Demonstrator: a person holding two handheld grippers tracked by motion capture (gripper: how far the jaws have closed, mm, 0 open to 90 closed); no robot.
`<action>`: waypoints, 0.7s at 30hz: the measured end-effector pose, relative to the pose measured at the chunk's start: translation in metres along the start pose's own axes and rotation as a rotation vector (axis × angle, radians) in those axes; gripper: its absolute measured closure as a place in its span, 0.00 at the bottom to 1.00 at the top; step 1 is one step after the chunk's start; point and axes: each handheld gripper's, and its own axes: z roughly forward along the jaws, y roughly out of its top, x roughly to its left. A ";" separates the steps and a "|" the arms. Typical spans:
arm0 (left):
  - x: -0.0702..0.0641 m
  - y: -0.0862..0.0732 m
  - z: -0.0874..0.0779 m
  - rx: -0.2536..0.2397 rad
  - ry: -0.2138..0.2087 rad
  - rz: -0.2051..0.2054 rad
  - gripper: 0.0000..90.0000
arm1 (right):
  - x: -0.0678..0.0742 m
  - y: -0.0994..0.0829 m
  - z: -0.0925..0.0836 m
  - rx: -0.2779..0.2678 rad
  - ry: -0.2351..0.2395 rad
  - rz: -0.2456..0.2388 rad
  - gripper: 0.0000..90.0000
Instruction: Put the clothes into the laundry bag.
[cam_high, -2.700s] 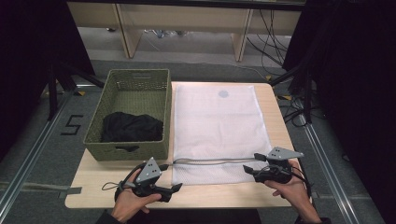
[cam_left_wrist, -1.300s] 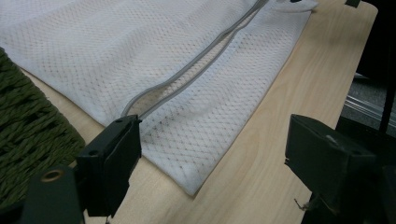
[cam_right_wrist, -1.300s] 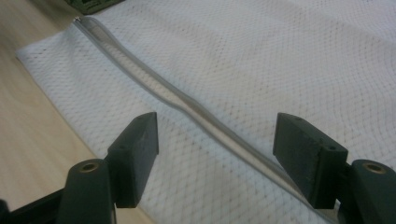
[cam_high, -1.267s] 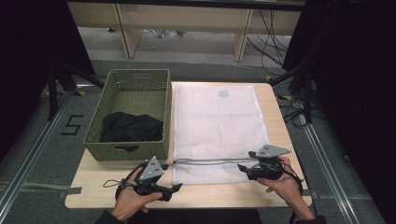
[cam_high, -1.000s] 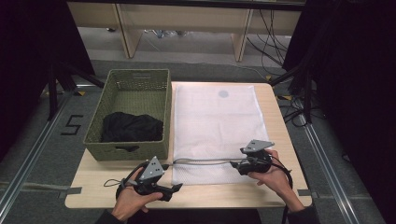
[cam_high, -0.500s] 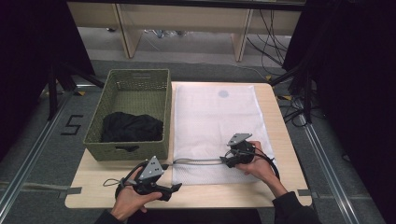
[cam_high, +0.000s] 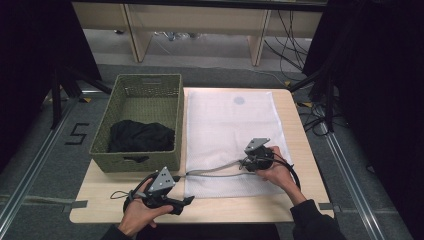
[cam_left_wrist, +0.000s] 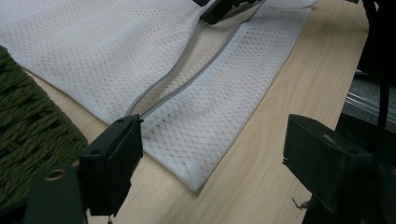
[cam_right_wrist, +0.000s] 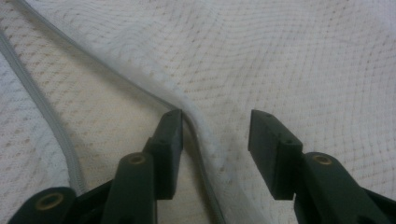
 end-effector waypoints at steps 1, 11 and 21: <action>0.000 0.000 0.000 0.000 0.000 0.000 0.22 | 0.000 0.000 0.000 0.000 0.000 0.000 0.65; 0.009 -0.001 -0.003 0.036 0.041 -0.018 0.26 | -0.003 0.005 0.006 0.021 0.061 0.013 0.82; 0.023 0.004 -0.020 0.027 0.110 -0.066 0.26 | -0.004 0.013 0.003 0.036 0.055 -0.068 1.00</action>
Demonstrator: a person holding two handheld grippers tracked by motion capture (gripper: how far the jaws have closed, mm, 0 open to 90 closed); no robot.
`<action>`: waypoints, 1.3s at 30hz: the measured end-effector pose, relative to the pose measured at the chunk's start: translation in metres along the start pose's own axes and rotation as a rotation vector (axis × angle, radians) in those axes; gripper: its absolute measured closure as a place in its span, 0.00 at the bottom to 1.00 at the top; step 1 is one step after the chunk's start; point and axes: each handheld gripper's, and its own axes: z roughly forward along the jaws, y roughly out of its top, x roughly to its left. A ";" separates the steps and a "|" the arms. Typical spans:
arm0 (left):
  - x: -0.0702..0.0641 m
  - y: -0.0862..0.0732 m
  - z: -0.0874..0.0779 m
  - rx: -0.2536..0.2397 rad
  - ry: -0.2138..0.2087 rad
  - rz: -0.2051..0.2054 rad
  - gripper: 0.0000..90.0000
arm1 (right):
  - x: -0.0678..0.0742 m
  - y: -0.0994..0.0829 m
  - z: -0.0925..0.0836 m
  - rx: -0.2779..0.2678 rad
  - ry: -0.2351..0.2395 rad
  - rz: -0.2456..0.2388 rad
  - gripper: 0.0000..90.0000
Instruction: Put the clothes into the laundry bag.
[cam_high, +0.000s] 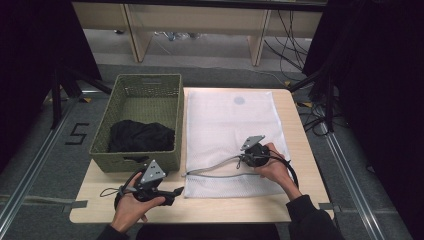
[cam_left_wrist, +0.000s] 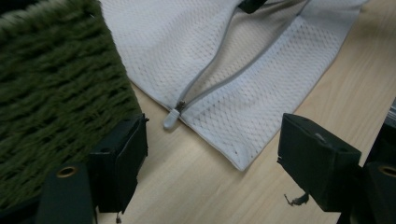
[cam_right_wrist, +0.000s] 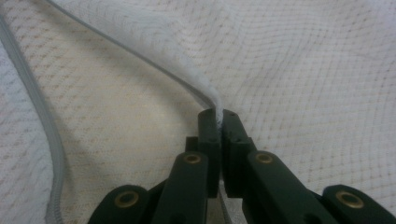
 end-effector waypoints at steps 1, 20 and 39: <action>0.000 0.000 0.000 0.000 0.000 0.000 0.26 | 0.000 0.000 0.000 0.000 0.000 0.000 1.00; 0.052 0.074 -0.040 0.105 0.110 0.024 0.24 | -0.007 0.016 -0.021 -0.078 -0.051 -0.018 1.00; 0.156 0.107 0.016 0.268 0.118 0.016 0.24 | -0.011 0.021 -0.031 -0.105 -0.059 -0.005 1.00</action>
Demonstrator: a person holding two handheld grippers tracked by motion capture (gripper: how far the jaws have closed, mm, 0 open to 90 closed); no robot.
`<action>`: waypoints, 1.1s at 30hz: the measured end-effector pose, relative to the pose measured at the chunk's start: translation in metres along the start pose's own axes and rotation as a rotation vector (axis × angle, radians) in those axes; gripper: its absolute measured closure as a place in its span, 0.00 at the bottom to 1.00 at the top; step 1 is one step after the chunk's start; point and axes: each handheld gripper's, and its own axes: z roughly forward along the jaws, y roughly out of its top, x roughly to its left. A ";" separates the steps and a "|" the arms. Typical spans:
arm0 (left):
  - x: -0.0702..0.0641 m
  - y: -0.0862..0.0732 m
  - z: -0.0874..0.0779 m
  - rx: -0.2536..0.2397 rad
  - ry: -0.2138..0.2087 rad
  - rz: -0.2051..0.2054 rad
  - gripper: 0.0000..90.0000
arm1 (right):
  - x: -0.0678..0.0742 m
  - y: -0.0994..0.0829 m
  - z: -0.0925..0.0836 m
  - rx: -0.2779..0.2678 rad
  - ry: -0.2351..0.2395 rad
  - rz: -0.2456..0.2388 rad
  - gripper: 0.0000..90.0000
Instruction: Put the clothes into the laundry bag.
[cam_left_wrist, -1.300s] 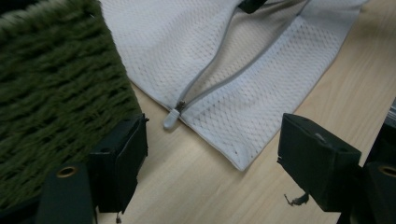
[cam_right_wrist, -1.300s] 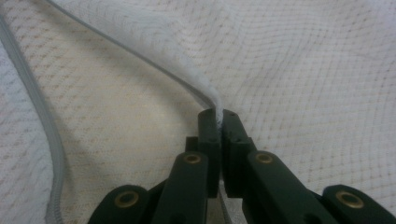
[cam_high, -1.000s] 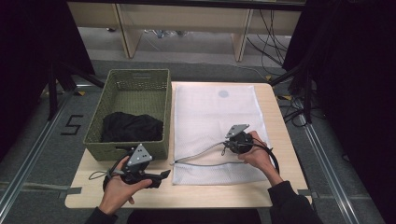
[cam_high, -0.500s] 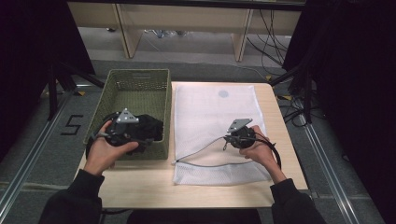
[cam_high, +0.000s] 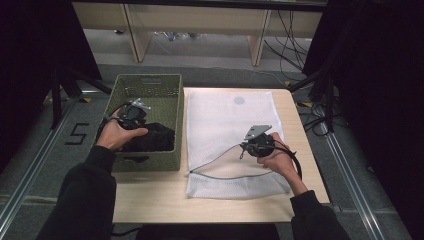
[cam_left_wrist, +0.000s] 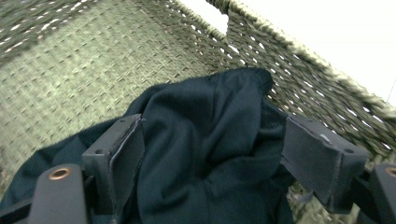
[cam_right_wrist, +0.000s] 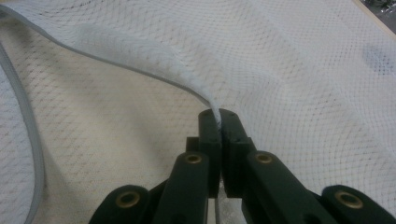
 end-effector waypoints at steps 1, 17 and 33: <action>0.000 0.000 0.000 0.000 0.000 0.000 0.23 | 0.000 0.000 0.000 0.000 0.000 0.000 1.00; 0.023 -0.015 0.056 0.258 -0.107 0.221 0.17 | -0.002 -0.004 0.003 0.015 0.018 0.006 0.99; 0.032 -0.020 0.076 0.334 0.049 0.102 0.55 | -0.002 -0.004 0.004 0.014 0.021 0.013 0.98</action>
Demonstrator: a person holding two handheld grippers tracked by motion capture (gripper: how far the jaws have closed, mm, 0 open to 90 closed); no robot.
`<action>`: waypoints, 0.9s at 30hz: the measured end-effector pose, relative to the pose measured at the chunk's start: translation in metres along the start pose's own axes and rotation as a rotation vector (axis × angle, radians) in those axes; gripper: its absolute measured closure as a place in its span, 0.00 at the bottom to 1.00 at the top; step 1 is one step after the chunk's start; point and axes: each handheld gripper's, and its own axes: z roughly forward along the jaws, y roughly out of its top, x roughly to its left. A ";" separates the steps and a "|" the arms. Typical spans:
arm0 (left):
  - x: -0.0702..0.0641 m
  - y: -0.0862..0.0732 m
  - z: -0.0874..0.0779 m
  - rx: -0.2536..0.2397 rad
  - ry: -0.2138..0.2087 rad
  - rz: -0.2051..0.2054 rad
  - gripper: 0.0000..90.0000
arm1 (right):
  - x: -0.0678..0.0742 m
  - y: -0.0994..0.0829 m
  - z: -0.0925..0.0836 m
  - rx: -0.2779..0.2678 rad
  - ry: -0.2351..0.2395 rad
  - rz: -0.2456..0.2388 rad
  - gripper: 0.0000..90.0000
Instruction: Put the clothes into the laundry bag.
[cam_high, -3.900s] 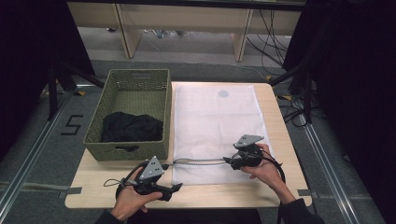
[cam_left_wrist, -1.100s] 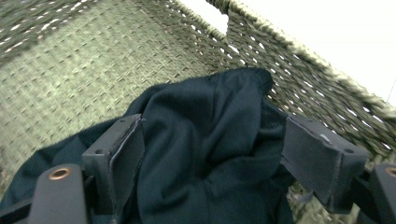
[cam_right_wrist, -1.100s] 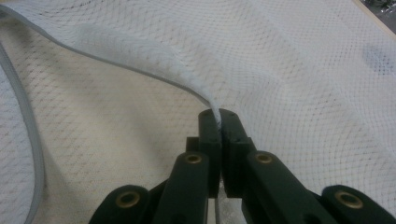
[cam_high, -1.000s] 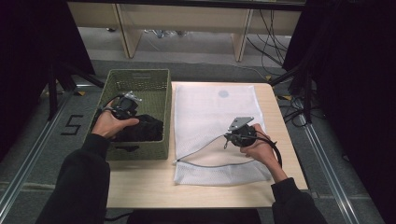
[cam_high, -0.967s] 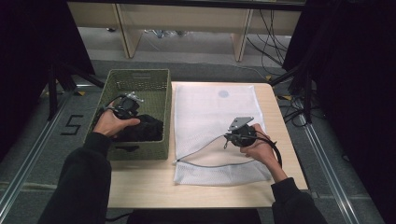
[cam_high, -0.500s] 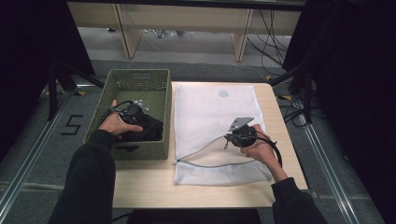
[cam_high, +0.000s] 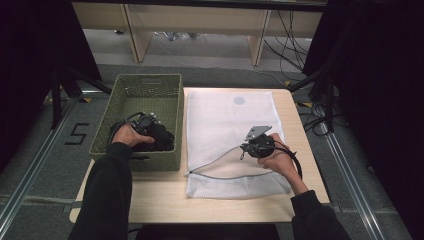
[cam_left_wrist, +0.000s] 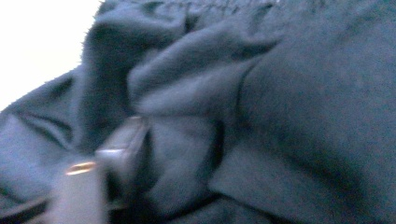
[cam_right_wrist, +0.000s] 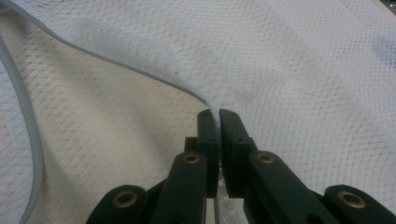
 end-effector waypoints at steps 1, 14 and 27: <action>0.002 -0.001 -0.002 -0.031 0.008 -0.047 0.63 | 0.000 0.000 0.000 -0.002 -0.001 0.002 0.98; 0.005 -0.002 -0.024 -0.121 0.006 -0.174 0.26 | -0.003 0.000 0.002 -0.004 0.006 -0.031 0.98; 0.003 -0.005 0.007 0.013 -0.041 -0.216 0.03 | 0.001 0.001 0.003 0.018 0.003 -0.027 0.98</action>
